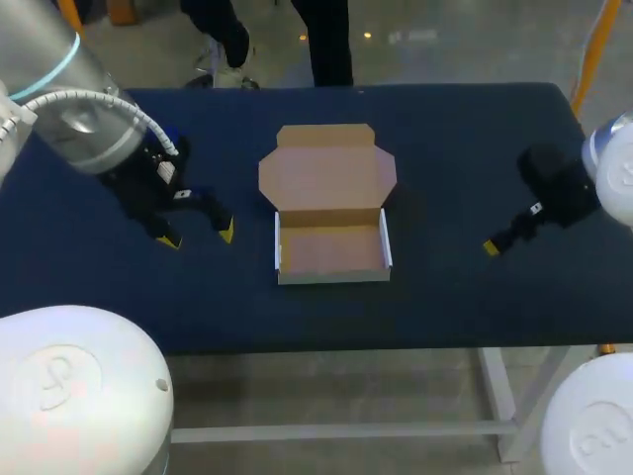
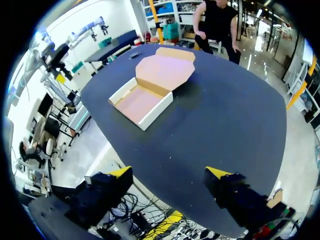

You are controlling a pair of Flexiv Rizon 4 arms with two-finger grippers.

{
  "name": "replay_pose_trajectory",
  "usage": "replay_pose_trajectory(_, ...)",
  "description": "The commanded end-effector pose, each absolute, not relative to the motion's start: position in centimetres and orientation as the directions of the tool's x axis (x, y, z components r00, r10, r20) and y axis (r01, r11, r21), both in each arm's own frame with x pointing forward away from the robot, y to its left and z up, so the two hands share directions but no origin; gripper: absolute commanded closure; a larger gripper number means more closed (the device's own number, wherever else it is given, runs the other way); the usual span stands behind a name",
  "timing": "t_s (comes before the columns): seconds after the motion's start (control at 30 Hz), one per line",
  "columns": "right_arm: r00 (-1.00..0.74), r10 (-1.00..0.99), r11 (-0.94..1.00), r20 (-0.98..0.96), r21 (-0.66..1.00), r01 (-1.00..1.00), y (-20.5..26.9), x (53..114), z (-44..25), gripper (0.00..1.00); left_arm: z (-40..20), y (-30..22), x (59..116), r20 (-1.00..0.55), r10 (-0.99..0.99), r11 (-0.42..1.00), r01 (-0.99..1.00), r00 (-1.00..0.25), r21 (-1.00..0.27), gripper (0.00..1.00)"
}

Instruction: Assemble the packaging by folding the flat box into shape, placing the metal phone stand inside, and closing the box properly

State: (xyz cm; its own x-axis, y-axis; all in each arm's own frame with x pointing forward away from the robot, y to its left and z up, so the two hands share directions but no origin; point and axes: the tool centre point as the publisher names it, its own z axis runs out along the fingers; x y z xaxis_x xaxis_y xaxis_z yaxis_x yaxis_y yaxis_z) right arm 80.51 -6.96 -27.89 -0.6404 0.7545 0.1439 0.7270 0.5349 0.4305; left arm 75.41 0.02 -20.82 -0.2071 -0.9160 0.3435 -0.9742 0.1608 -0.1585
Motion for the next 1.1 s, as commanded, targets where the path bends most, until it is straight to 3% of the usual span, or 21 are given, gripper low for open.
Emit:
replay_pose_trajectory(0.03,-0.633,0.765,0.536,0.118,0.429,0.727,-6.9,79.8,-27.2,0.0,-19.4,0.4,74.6,0.326,-0.923,0.156,-0.974,-0.204,-0.165,0.0)
replay_pose_trajectory(0.47,-0.633,0.765,0.536,0.118,0.429,0.727,-6.9,79.8,-27.2,0.0,-19.4,0.4,74.6,0.326,-0.923,0.156,-0.974,-0.204,-0.165,0.0)
replay_pose_trajectory(0.5,-0.465,0.879,0.4,0.109,0.361,0.842,-9.2,78.3,-25.2,0.0,-16.7,-0.1,72.6,0.238,-0.956,0.134,-0.978,-0.171,-0.161,0.0)
replay_pose_trajectory(0.53,-0.414,0.905,0.359,0.102,0.343,0.868,-10.0,77.8,-24.7,0.0,-16.2,-0.2,72.1,0.239,-0.956,0.136,-0.977,-0.172,-0.162,0.0)
replay_pose_trajectory(1.1,-0.409,0.905,0.353,0.119,0.326,0.877,-10.4,78.4,-25.3,0.0,-16.4,-0.3,72.4,0.258,-0.951,0.129,-0.976,-0.171,-0.173,0.0)
